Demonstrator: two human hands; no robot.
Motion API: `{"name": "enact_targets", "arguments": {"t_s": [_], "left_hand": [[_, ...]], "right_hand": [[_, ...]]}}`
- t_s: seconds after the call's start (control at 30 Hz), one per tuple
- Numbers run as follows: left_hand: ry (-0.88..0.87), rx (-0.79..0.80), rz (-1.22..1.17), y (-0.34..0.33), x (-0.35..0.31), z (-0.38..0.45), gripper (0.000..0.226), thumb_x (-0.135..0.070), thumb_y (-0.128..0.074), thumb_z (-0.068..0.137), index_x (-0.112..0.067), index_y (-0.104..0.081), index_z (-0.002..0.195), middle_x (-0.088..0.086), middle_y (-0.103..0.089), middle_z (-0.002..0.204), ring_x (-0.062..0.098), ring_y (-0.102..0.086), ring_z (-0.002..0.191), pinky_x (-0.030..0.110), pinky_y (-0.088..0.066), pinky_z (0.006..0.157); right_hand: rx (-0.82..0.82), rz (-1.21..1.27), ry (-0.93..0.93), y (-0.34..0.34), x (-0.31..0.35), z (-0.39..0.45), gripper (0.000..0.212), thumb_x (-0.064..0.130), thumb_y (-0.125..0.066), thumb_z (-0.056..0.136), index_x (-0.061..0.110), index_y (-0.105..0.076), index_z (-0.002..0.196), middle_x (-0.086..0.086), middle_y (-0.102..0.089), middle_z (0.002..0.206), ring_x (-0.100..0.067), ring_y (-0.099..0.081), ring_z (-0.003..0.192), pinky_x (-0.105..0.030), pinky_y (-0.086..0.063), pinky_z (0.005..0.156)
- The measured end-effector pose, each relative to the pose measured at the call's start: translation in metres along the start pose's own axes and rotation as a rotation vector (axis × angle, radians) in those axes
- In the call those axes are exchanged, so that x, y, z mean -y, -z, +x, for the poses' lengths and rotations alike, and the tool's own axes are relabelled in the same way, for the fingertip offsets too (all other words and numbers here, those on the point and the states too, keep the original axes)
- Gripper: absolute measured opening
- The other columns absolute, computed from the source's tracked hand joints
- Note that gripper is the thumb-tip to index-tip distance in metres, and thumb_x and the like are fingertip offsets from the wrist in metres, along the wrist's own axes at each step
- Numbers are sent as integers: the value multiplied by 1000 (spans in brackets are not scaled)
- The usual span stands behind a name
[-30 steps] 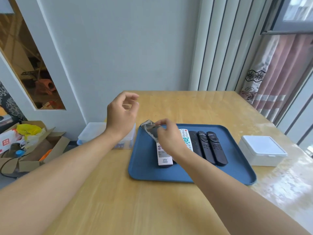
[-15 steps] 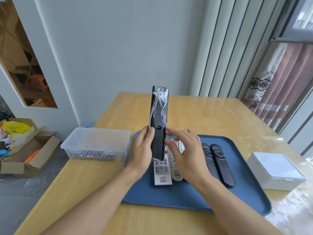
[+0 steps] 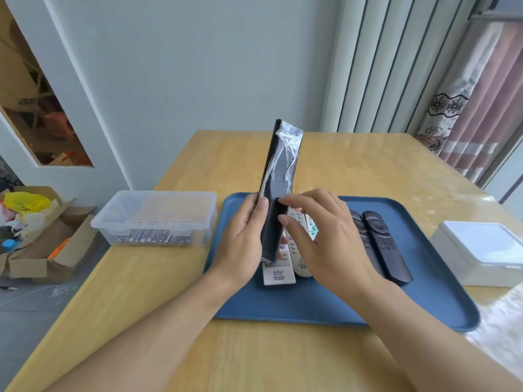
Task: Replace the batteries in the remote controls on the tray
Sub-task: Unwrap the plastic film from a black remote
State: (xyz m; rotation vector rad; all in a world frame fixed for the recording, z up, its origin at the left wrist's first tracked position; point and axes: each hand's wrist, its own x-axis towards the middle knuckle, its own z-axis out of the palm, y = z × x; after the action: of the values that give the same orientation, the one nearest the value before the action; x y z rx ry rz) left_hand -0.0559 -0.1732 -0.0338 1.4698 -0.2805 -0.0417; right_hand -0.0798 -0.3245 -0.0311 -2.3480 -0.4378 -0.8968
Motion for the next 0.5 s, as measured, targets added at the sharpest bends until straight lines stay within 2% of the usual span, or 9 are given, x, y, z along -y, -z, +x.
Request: {"name": "enact_targets", "arguments": {"t_s": [0.03, 0.1, 0.17, 0.3, 0.4, 0.5], "left_hand": [[2, 17, 12, 0, 0, -2, 28, -39, -40, 108, -26, -65, 115, 3, -71, 90, 26, -69, 79, 42, -57, 65], [-21, 38, 50, 0, -1, -5, 27, -37, -40, 108, -27, -65, 112, 7, -69, 86, 26, -67, 73, 38, -56, 57], [-61, 56, 74, -1, -2, -9, 28, -36, -40, 108, -27, -66, 113, 8, -71, 90, 26, -67, 73, 35, -55, 57], [-92, 80, 105, -1, -2, -13, 28, -37, -42, 107, -25, -66, 112, 14, -70, 93, 26, -66, 71, 38, -54, 55], [-70, 41, 82, -2, -5, -14, 29, -34, -41, 109, -18, -65, 110, 21, -69, 92, 31, -66, 70, 50, -53, 56], [-41, -37, 62, -1, -5, -11, 31, -35, -40, 109, -16, -65, 104, 11, -70, 85, 29, -67, 73, 50, -55, 64]], "right_hand": [[24, 36, -30, 2, 2, -1, 23, 30, -62, 99, 23, -67, 120, 12, -59, 105, -12, -54, 100, -30, -42, 94], [70, 116, -94, 7, 4, -2, 18, 33, -62, 99, 24, -65, 114, 17, -57, 102, -6, -52, 99, -19, -40, 92], [116, 186, -148, 13, 6, -1, 12, 36, -62, 97, 28, -63, 105, 19, -56, 97, -6, -52, 96, -11, -36, 87], [144, 285, -216, 19, 7, 1, 9, 37, -67, 93, 33, -59, 92, 17, -58, 89, -8, -52, 91, -9, -36, 77], [165, 455, -273, 23, 10, 1, 14, 34, -73, 89, 31, -59, 88, 22, -62, 80, -3, -52, 77, -14, -38, 70], [210, 610, -281, 33, 13, 6, 11, 29, -75, 88, 29, -67, 95, 10, -70, 76, -16, -56, 68, -35, -46, 69]]}}
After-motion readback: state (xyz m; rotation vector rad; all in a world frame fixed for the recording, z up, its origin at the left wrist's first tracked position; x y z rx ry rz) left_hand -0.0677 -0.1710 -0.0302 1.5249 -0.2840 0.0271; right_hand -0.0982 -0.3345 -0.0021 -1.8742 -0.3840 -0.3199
